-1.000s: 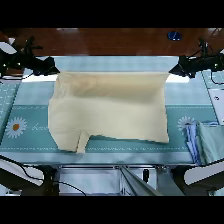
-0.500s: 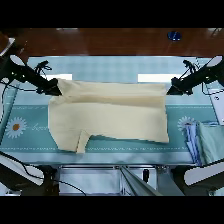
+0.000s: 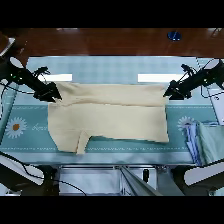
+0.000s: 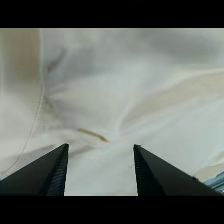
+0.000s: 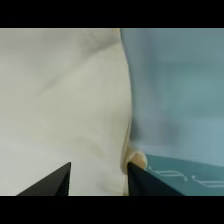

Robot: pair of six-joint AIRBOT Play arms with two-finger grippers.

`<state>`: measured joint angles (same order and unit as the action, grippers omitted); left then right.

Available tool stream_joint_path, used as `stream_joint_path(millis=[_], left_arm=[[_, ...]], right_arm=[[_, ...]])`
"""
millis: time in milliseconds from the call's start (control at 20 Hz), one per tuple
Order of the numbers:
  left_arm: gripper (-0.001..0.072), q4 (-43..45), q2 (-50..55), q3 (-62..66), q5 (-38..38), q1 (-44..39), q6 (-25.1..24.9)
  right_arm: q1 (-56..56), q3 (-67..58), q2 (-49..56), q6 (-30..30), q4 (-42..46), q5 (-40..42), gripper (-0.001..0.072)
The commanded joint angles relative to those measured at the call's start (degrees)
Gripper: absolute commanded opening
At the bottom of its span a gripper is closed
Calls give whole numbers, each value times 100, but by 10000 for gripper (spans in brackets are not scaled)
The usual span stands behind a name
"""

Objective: Fold the shirts.

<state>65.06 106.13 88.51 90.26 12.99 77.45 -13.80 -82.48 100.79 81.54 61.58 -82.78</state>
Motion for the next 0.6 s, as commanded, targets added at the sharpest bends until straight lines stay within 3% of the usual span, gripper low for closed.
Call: stream_joint_path(millis=[0, 100, 200, 400, 550], left_arm=[[504, 35, -190, -4, 352, 35, 376], [504, 125, -597, -50, 317, 94, 374], [504, 273, -1281, -533, -55, 247, 321], [504, 289, -3161, -3060, -1469, 1117, 57], [503, -175, -4030, -4656, -1633, 2277, -382]], right_arm=[[-33, 7, -66, 24, 66, -704, 415], [-76, 109, -455, 76, 636, -752, 415], [-173, 621, -1182, 173, 1003, -214, 416], [-535, 2881, -3143, 66, 678, 1482, 417], [-734, 4498, -4629, 20, 96, 2203, 417]])
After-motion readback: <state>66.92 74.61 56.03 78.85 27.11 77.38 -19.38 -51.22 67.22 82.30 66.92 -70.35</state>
